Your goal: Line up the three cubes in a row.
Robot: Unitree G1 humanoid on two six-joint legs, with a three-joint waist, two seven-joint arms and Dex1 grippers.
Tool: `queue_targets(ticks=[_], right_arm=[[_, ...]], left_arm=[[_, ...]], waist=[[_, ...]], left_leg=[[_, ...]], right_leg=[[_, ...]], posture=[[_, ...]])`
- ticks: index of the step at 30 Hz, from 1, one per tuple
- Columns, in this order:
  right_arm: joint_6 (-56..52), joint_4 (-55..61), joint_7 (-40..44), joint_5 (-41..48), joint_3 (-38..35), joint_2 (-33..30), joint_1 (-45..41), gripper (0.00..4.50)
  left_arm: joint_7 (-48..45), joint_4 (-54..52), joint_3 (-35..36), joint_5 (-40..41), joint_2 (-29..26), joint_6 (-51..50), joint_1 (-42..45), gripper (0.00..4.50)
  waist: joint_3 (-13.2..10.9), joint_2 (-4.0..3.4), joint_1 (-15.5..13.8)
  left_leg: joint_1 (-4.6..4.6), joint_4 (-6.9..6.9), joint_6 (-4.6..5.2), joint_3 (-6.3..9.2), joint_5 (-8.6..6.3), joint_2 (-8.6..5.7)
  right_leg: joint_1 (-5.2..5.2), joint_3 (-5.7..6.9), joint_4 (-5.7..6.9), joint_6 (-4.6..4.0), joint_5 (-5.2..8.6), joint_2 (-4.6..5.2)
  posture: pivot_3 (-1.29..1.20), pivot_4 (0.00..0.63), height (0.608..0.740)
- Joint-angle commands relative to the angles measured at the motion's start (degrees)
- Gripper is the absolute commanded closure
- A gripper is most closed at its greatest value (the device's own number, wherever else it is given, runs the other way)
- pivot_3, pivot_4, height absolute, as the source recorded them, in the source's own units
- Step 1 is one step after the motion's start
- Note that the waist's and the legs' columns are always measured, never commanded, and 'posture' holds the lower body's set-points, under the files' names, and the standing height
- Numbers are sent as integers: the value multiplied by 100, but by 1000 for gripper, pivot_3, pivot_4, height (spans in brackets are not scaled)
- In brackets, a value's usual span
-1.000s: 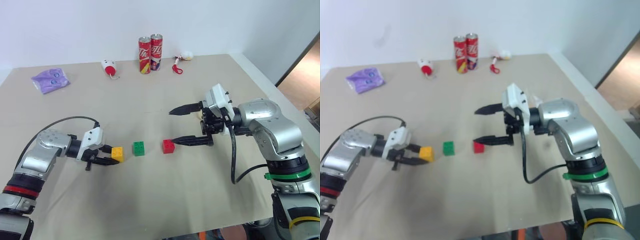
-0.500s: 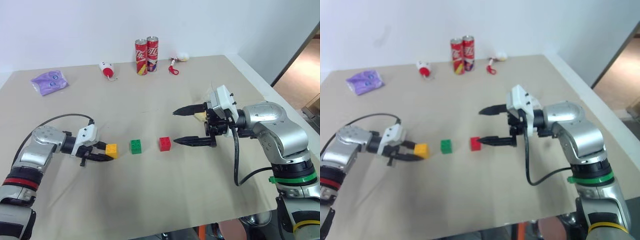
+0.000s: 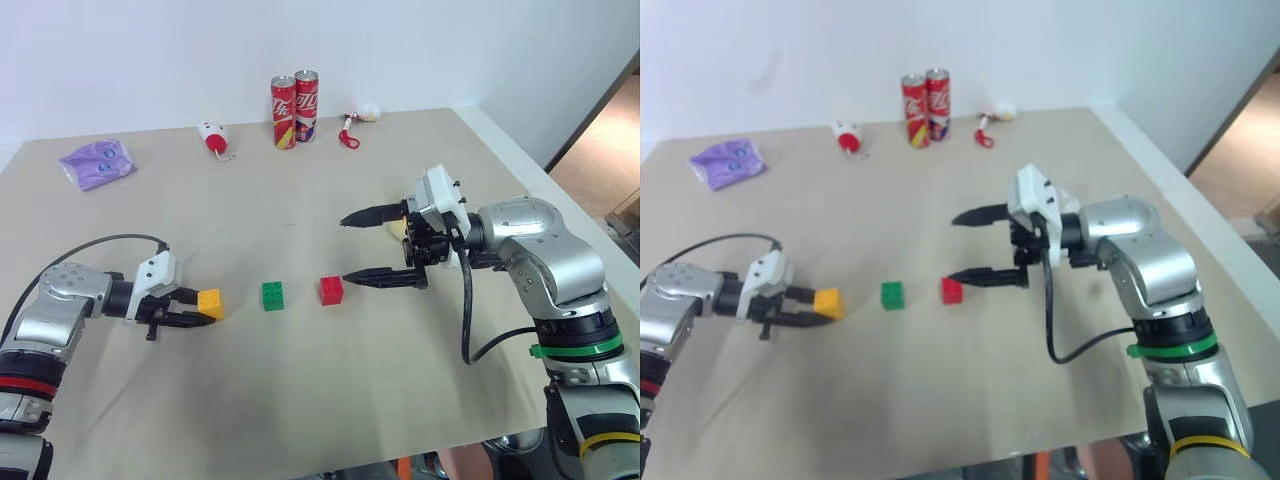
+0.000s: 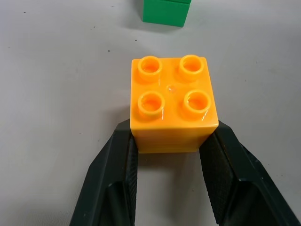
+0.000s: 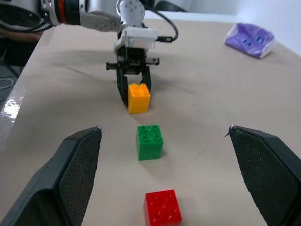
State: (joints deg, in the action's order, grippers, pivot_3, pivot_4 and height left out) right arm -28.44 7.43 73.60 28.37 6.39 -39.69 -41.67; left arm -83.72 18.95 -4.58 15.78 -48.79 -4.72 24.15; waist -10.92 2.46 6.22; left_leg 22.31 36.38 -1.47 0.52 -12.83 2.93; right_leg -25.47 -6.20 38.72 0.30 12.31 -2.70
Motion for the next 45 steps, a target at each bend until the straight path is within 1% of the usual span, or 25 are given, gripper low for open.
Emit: queue_targets(ticks=[1, 8, 11, 18, 30, 31, 33, 34, 38, 39, 42, 45], right_arm=[[70, 75, 20, 37, -94, -10, -189, 0], [-202, 271, 218, 208, -122, -237, -25, 0], [-309, 305, 274, 272, -131, -306, 60, 0], [-384, 305, 366, 282, -93, -386, 223, 0], [-323, 119, 397, 186, -6, -277, 140, 0], [-320, 118, 400, 184, -7, -274, 138, 0], [-310, 114, 407, 175, -4, -273, 137, 0], [-302, 106, 410, 168, 0, -270, 132, 0], [-300, 94, 424, 152, 3, -265, 116, 0], [-303, 96, 430, 152, 1, -266, 113, 0], [-314, 95, 447, 162, -5, -269, 95, 0], [-300, 44, 473, 146, 15, -254, 37, 0]], left_arm=[[-22, 142, -118, -208, 59, 172, 72, 3198], [-7, 820, -227, -536, 375, 1062, 492, 3198], [14, 1009, -229, -533, 511, 1164, 623, 3198], [-46, 1138, -228, -551, 591, 1237, 694, 3198], [-117, 1071, -218, -510, 577, 1137, 598, 3198], [-116, 1062, -215, -507, 576, 1134, 585, 2398], [-136, 1048, -213, -494, 572, 1105, 557, 1838], [-120, 1060, -200, -496, 577, 1125, 549, 1448], [97, 1140, -100, -518, 635, 1323, 542, 172], [174, 1161, -67, -525, 655, 1396, 539, 79], [243, 1193, -20, -536, 647, 1418, 519, 79], [205, 1191, 126, -476, 503, 1386, 425, 79]], waist=[[0, 0, -15], [1, -2, -100], [1, -3, -158], [1, -4, -184], [2, -6, -184], [2, -6, -184], [2, -5, -182], [2, -6, -181], [2, -6, -180], [2, -6, -180], [2, -6, -185], [2, -6, -182]], left_leg=[[0, 0, 0, 0, 0, -1], [-1, 9, -2, 1, 1, -10], [-1, 18, -5, 1, 3, -13], [0, 30, -13, 0, 11, -19], [0, 29, -12, 0, 11, -19], [0, 28, -12, 0, 11, -19], [2, 28, -12, 0, 11, -19], [3, 28, -12, 0, 11, -19], [3, 26, -12, 0, 10, -19], [3, 25, -12, 0, 10, -19], [3, 21, -12, 0, 10, -19], [4, 21, -12, 1, 10, -19]], right_leg=[[0, 0, 0, 0, 0, 1], [7, 3, 0, 7, -4, 11], [10, -1, 0, 1, -1, 14], [16, -11, 0, 13, -8, 16], [16, -11, 1, 12, -8, 16], [16, -11, 1, 12, -8, 15], [14, -11, 1, 11, -8, 15], [14, -11, 0, 11, -7, 15], [13, -11, 0, 11, -7, 15], [13, -11, 0, 13, -8, 15], [12, -10, 0, 22, -12, 15], [13, -8, 0, 22, -12, 15]], posture=[[0, 150, 740], [0, 150, 740], [0, 150, 740], [0, 150, 740], [0, 150, 740], [0, 150, 740], [0, 150, 740], [0, 150, 740], [0, 150, 740], [0, 150, 740], [0, 150, 740], [0, 150, 740]])
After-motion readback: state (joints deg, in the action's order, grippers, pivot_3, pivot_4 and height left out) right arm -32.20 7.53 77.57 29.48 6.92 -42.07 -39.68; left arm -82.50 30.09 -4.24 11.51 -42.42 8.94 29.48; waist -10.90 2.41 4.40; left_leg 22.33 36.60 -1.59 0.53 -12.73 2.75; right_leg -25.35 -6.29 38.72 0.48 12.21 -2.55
